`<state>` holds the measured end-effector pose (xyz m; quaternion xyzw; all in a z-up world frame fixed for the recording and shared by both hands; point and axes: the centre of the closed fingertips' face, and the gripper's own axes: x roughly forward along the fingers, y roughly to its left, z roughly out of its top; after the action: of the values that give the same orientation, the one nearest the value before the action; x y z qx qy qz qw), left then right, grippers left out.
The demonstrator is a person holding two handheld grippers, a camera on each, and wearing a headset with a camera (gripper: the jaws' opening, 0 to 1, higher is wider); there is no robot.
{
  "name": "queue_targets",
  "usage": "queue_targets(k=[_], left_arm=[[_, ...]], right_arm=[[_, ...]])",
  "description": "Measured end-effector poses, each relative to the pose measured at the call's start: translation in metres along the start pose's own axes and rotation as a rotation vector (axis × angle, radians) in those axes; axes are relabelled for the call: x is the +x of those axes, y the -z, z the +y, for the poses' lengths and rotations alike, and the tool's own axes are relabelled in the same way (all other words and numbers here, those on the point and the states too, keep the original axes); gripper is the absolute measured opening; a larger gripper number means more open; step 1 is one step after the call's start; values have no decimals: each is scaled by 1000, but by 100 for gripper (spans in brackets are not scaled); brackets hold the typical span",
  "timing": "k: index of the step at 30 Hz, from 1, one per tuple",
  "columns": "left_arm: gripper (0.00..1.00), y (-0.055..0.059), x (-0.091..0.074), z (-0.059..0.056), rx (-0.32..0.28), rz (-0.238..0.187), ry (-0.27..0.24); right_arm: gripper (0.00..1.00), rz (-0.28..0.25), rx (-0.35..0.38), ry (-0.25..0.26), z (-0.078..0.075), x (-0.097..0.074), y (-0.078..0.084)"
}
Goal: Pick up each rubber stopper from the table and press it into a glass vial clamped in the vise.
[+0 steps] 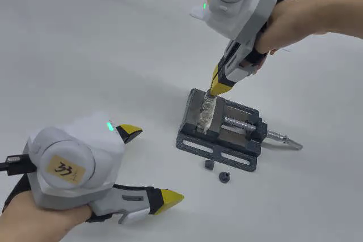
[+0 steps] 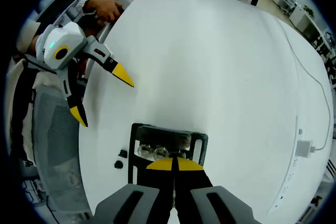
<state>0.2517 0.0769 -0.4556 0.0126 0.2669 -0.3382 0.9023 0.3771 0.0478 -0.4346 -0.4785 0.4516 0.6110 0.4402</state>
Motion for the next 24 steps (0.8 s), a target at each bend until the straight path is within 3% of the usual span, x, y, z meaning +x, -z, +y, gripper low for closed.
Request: queue_targets(k=[10, 18, 24], left_arm=[[76, -3, -4, 1, 5, -7, -15], [76, -10, -11, 5, 14, -18, -37], [76, -17, -16, 7, 23, -26, -54]], right_arm=[[0, 43, -31, 32, 2, -1, 2], [0, -13, 15, 41, 7, -3, 2], [0, -48, 47, 43, 2, -2, 2]])
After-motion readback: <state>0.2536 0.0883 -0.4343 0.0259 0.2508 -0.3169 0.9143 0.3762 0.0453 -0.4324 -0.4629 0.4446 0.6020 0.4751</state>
